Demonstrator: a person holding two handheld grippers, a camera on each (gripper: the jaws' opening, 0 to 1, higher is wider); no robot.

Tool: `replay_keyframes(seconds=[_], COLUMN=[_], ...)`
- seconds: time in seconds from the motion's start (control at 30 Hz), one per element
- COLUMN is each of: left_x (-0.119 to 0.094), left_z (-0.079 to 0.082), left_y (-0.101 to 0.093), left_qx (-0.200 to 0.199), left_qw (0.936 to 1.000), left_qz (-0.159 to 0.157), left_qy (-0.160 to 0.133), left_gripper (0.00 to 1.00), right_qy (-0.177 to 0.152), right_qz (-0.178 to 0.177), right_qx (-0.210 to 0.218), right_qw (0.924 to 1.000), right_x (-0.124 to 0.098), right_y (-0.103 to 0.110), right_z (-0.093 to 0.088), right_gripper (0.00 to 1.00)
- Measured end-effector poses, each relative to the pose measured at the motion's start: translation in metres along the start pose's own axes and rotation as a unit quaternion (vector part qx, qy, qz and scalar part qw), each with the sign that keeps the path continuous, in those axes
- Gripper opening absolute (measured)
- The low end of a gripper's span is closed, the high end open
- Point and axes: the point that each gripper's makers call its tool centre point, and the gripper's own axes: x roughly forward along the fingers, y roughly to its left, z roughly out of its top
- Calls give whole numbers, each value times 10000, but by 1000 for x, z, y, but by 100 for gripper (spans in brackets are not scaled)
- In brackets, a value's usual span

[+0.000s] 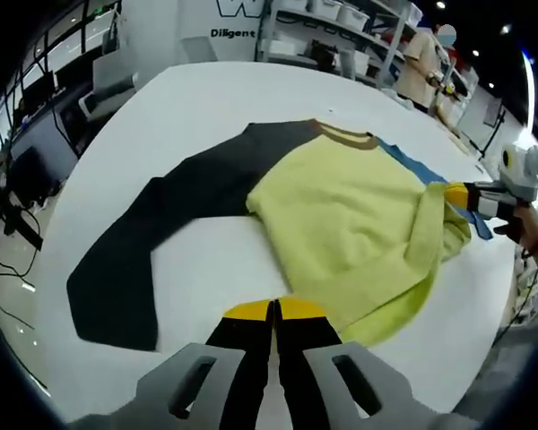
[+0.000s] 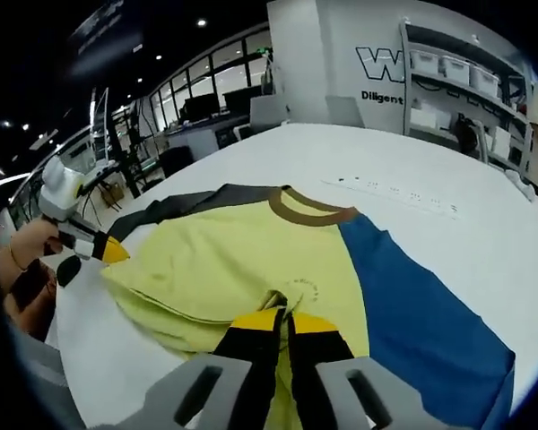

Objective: Fold the garment on the visible template until the final outline fits inside the template.

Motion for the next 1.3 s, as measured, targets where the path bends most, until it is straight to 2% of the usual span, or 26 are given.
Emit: replay_keyframes(seconds=[0.4, 0.53, 0.67, 0.7, 0.77, 0.9, 1.13, 1.3], left_x=[3, 3, 3, 3, 3, 3, 3, 2], left_z=[-1, -1, -1, -1, -1, -1, -2, -3], left_y=[-1, -1, -2, -2, -2, -1, -1, -1], left_qx=[-9, -19, -23, -28, -35, -40, -23, 12], left_qw=[10000, 10000, 10000, 10000, 10000, 10000, 10000, 10000], left_qz=[-33, -43, -41, -44, -47, -56, -63, -70], left_qy=[38, 40, 37, 32, 29, 28, 40, 48], left_gripper=[0, 0, 0, 0, 0, 0, 0, 0], right_qy=[74, -9, 35, 69, 128, 233, 189, 222], right_qz=[-123, 80, 226, 316, 341, 331, 490, 489], right_qx=[130, 186, 77, -66, -165, -562, -894, -991], right_qw=[9998, 9998, 9997, 9995, 9992, 9976, 9946, 9936], right_x=[9, 4, -2, -6, -7, -9, -6, -2], right_y=[-11, -3, 2, 6, 7, 7, 13, 13], right_z=[3, 6, 4, 2, -1, -6, -5, -7], right_gripper=[0, 8, 21, 23, 25, 25, 25, 18])
